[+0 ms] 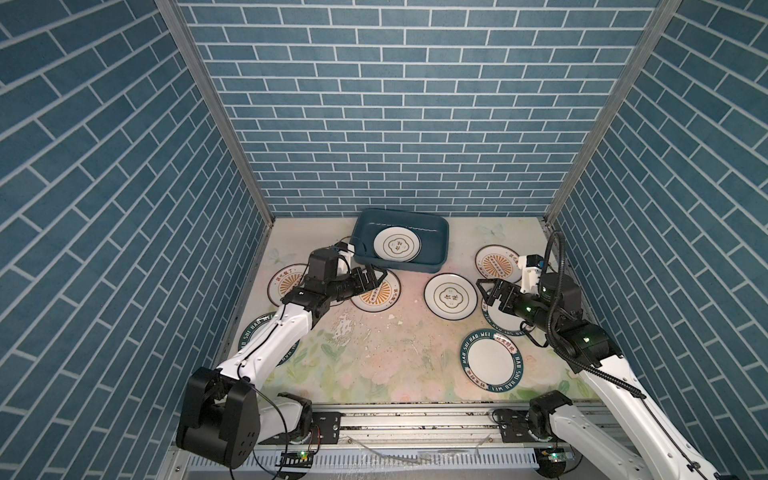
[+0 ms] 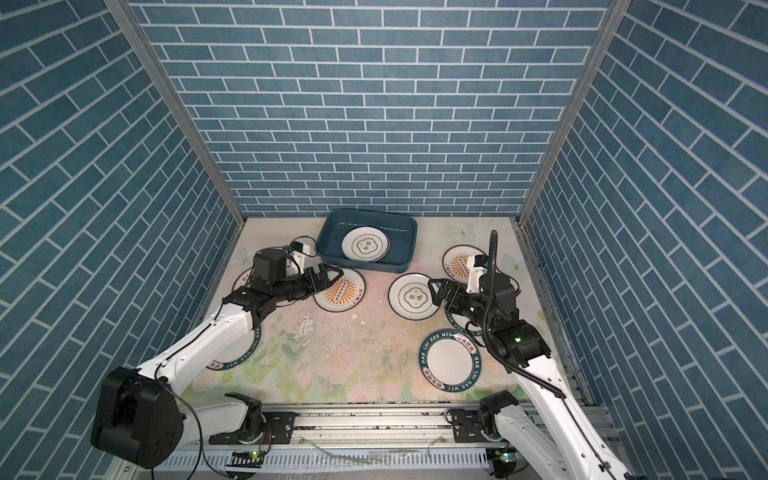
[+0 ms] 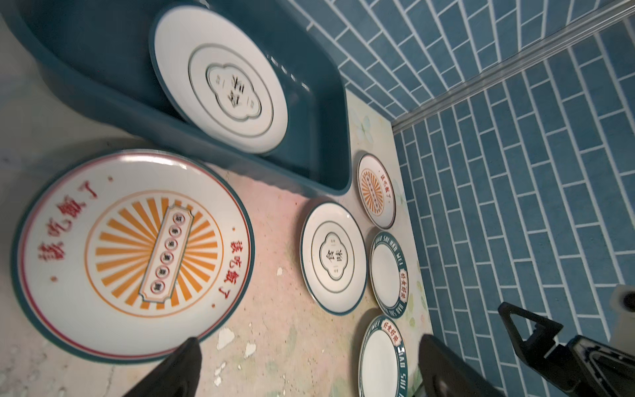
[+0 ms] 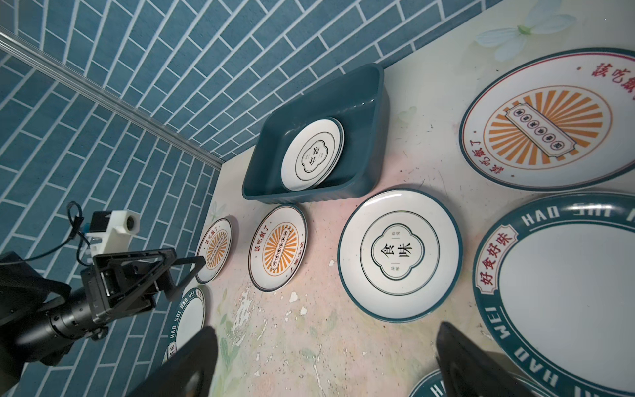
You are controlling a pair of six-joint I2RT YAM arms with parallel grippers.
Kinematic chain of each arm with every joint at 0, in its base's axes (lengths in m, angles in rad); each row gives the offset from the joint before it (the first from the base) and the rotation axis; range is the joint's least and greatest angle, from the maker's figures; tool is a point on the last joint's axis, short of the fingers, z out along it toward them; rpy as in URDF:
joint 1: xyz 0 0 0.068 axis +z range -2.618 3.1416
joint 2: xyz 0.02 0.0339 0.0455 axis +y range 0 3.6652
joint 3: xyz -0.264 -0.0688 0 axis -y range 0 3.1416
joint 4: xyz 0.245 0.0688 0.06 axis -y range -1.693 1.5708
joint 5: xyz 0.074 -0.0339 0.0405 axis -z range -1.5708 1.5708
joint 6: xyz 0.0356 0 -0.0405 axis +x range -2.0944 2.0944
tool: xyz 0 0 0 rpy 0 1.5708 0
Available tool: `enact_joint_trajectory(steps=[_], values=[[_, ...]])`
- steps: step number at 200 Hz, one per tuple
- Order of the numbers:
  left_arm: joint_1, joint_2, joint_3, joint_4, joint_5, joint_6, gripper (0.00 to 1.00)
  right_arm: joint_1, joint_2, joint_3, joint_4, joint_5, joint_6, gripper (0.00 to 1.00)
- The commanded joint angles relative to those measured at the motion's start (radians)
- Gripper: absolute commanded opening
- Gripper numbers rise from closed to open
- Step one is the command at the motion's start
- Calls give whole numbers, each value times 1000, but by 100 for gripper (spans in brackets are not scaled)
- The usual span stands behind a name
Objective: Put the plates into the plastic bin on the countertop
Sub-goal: 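Move the left gripper back to the white plate with black characters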
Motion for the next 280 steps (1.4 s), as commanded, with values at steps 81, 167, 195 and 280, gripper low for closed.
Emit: enact_joint_trajectory(steps=[81, 167, 195, 280], values=[[-307, 327, -28, 416, -95, -267, 98, -1, -90, -42, -60, 39, 52, 99], [-344, 643, 103, 564, -100, -358, 93, -2, -136, -37, -119, 68, 48, 99], [-345, 712, 131, 586, -88, -385, 88, -2, -140, -37, -126, 78, 48, 98], [-344, 820, 145, 670, -84, -461, 44, -3, -136, -33, -133, 96, 46, 98]])
